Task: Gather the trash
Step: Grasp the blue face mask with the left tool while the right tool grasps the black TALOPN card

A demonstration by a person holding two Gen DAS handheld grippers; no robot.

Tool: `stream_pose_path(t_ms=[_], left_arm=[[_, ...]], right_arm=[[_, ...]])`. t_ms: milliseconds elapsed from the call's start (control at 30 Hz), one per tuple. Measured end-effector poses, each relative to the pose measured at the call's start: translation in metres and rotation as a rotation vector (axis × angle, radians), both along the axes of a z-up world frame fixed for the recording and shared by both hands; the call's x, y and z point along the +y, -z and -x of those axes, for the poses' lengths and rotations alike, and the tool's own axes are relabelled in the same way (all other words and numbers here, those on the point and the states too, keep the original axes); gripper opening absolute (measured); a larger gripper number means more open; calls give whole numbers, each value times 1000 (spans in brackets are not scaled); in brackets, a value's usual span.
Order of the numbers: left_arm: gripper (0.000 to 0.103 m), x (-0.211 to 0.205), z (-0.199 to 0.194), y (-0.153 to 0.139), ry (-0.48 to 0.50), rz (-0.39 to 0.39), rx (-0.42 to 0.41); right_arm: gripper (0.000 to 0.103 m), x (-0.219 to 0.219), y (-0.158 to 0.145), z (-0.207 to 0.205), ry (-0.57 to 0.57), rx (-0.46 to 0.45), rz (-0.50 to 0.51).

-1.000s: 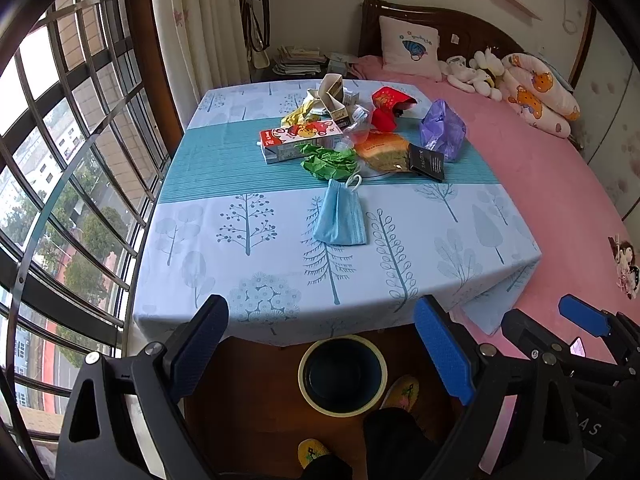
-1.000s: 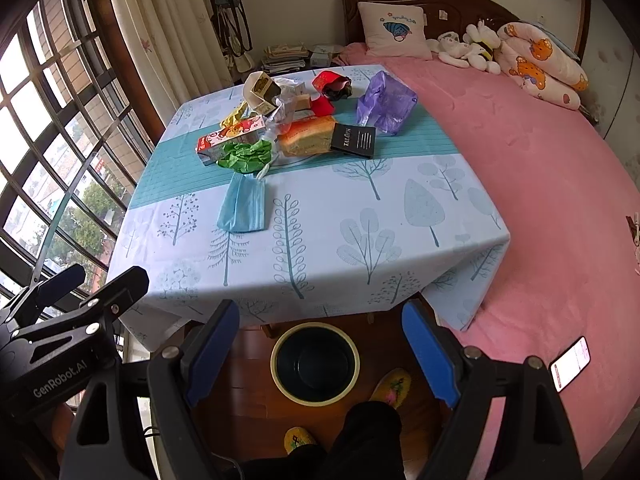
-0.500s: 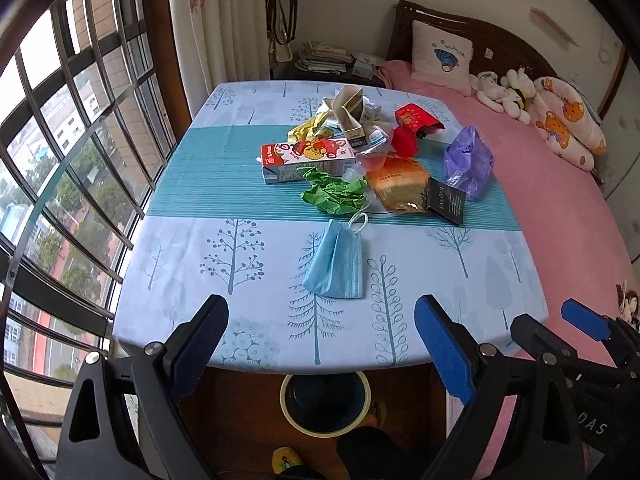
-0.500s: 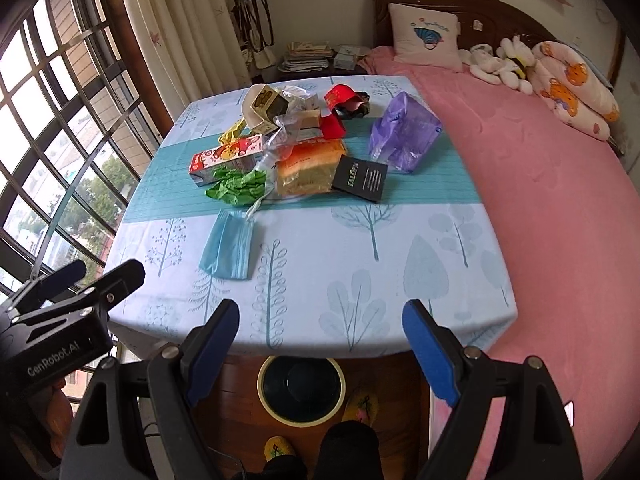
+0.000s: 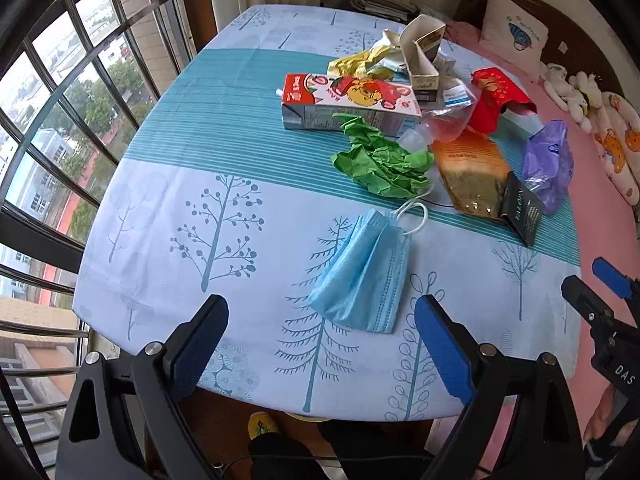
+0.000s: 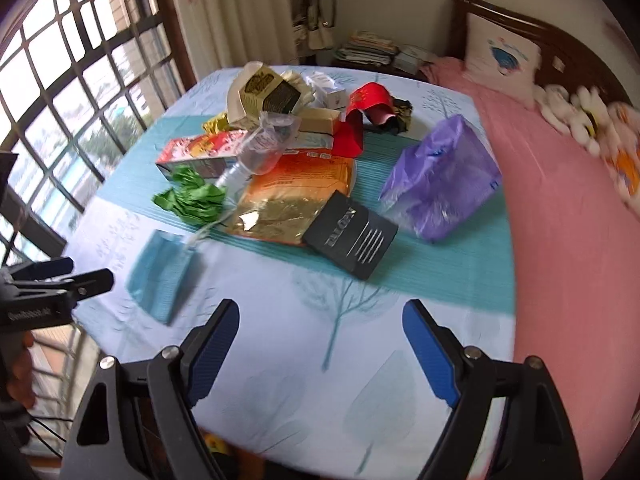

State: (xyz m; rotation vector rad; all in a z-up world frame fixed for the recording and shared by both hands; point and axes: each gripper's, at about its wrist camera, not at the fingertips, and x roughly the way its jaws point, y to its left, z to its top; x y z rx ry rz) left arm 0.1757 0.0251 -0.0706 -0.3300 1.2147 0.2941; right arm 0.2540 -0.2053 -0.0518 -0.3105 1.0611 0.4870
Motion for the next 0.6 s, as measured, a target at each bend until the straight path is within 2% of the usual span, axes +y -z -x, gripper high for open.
stream_pose_path(t_ms=[267,433,600], left_arm=[[93,-7,-26,38,-45,3,77],[93,-12,-38,48,-49,-4,113],[93,-15,-50,59,-50,15,149]], right_arm=[[84,8,30,-61,-217,15,54],[84,20,44,-74,-357,54,76],[84,28,58,-77,-422,109,95]])
